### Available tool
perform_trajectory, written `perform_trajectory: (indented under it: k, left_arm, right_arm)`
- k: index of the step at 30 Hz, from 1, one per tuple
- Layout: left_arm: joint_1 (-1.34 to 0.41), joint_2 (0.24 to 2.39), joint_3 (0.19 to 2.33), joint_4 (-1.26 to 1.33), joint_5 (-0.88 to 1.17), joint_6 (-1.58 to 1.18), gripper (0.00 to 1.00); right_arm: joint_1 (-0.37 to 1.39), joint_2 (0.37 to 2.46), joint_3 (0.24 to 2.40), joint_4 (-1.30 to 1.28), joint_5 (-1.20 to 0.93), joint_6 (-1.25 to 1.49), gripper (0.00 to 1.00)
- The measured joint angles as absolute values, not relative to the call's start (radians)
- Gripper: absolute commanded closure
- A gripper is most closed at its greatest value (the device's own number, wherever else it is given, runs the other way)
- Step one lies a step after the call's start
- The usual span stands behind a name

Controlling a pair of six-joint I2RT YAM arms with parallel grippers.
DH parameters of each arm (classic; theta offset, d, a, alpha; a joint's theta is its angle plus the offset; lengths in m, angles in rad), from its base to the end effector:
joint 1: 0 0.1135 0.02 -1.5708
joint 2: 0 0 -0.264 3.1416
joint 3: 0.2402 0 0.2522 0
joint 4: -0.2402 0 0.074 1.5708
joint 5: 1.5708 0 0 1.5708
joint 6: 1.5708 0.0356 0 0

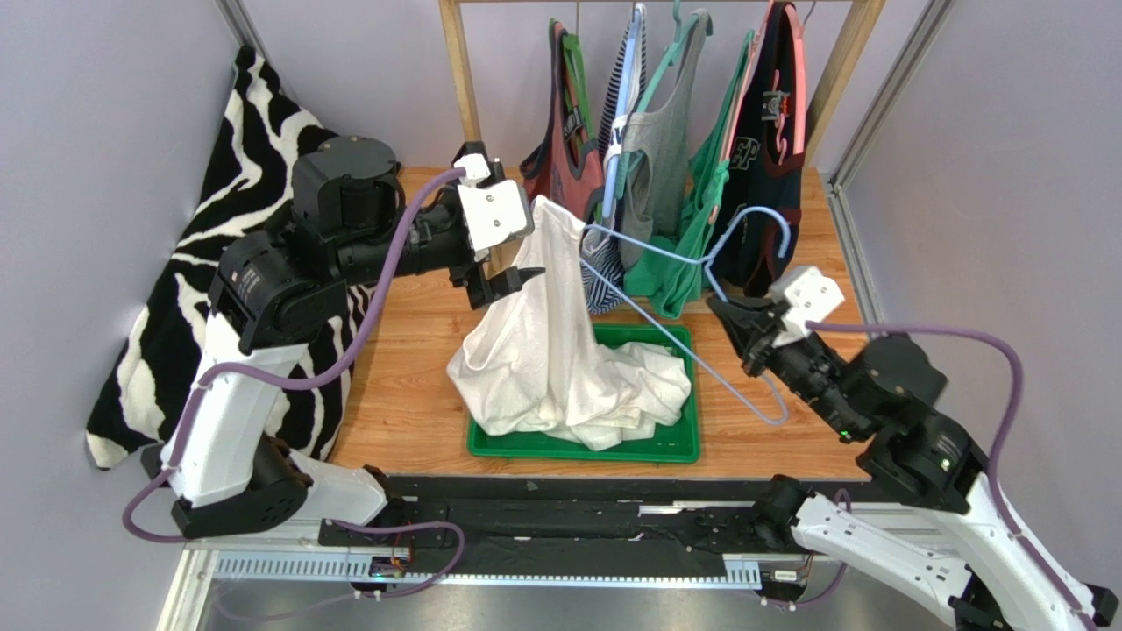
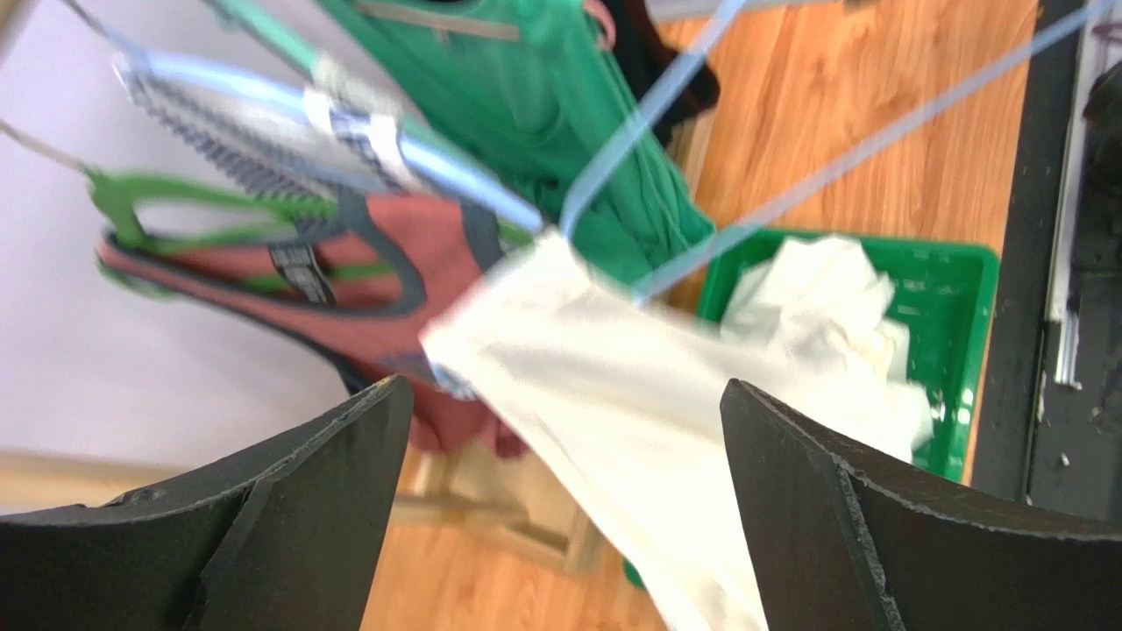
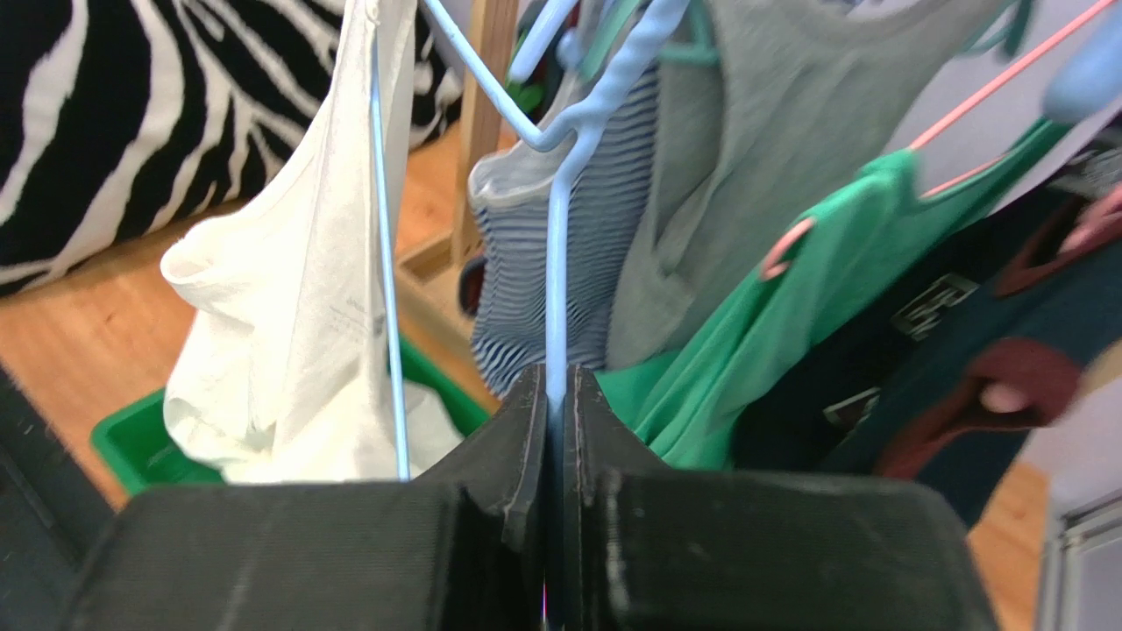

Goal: Remove the tank top from the hanger

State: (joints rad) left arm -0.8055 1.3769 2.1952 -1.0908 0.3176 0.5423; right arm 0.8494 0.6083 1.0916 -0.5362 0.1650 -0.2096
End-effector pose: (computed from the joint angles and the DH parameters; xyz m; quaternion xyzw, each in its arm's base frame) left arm 0.1282 -0.1495 0.5634 0.5656 0.5550 -0.2032 0.5752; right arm 0.0713 0.0722 0.4256 -0.3163 0.6527 0.1589 0.6698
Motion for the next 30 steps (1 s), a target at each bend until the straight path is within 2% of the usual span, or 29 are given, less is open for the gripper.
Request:
perform_trajectory:
  k: [10, 15, 20, 24, 25, 28, 30]
  left_arm:
    - [-0.735, 1.245, 1.800, -1.040, 0.268, 0.448, 0.06]
    - [-0.734, 1.272, 1.749, -1.019, 0.260, 0.418, 0.03]
    - [-0.733, 1.298, 1.765, -0.976, 0.265, 0.374, 0.05]
    - [-0.728, 1.359, 1.832, -0.944, 0.300, 0.310, 0.30]
    - [-0.723, 1.381, 1.861, -0.942, 0.329, 0.292, 0.52]
    - [-0.718, 1.427, 1.912, -0.926, 0.410, 0.248, 0.97]
    - [-0.716, 1.437, 1.916, -0.923, 0.444, 0.236, 1.00]
  right_arm:
    - [0.849, 0.530, 1.072, -0.447, 0.193, -0.362, 1.00]
    - [0.849, 0.534, 1.101, -0.474, 0.181, -0.373, 1.00]
    - [0.849, 0.534, 1.155, -0.506, 0.143, -0.371, 1.00]
    - [0.849, 0.529, 1.168, -0.522, 0.121, -0.364, 1.00]
    - [0.849, 0.526, 1.168, -0.532, 0.113, -0.363, 1.00]
    - [0.849, 0.519, 1.168, -0.541, 0.111, -0.363, 1.00]
    - [0.849, 0.509, 1.168, -0.548, 0.113, -0.363, 1.00]
